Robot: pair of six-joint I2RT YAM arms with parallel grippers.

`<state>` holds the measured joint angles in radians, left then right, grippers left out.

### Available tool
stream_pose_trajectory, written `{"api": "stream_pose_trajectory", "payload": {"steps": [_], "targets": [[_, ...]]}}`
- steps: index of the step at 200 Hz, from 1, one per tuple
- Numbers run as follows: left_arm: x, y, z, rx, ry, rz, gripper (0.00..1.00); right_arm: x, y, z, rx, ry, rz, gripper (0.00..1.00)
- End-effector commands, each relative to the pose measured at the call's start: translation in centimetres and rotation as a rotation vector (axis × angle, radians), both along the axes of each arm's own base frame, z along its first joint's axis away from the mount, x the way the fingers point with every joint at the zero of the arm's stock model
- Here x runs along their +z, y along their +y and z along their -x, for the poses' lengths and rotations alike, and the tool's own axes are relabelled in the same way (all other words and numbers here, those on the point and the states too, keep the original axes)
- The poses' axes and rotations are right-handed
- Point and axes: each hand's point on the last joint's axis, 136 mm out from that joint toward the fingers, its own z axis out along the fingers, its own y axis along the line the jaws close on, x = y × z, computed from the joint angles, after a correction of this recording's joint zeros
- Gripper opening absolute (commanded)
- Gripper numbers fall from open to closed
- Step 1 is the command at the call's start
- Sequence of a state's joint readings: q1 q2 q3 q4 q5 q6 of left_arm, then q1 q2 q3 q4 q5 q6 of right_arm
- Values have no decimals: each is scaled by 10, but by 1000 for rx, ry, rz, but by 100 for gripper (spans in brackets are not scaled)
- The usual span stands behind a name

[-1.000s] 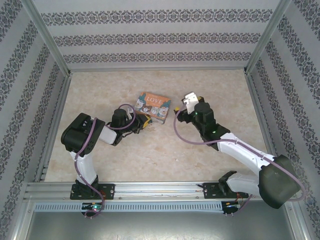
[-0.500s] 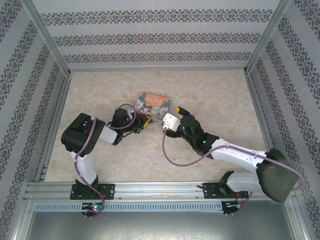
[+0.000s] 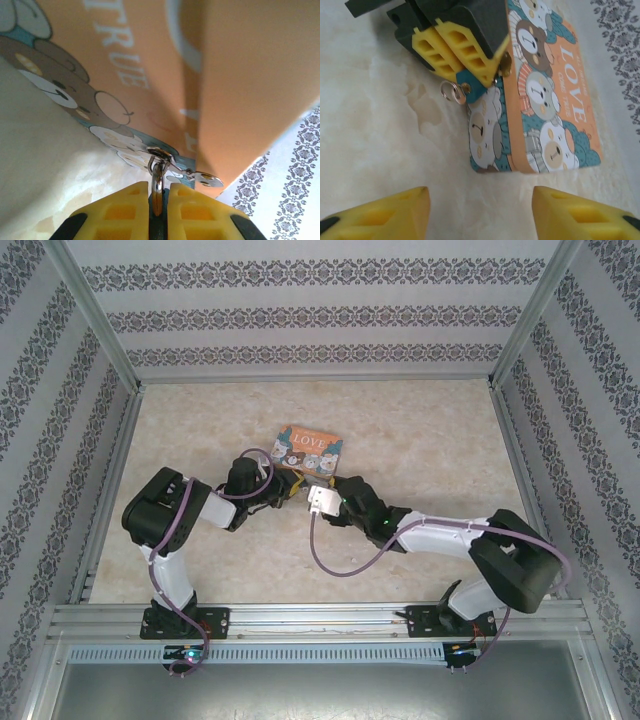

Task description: Unlock a padlock with a key

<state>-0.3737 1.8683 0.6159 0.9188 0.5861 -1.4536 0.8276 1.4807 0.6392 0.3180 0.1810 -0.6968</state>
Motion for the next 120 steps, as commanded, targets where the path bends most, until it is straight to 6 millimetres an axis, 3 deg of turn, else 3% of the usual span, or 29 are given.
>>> {"api": "stream_pose_trajectory", "payload": {"steps": [1,21,120], "targets": [[21,-7,-4,4,-32,23,11,13,22,-7,59,-16,-55,47],[23,-8,-4,2,-32,23,10,8,29,-10,82,0,-52,36],[25,-10,-2,-9,-30,21,10,-5,45,-21,127,6,-6,36]]}}
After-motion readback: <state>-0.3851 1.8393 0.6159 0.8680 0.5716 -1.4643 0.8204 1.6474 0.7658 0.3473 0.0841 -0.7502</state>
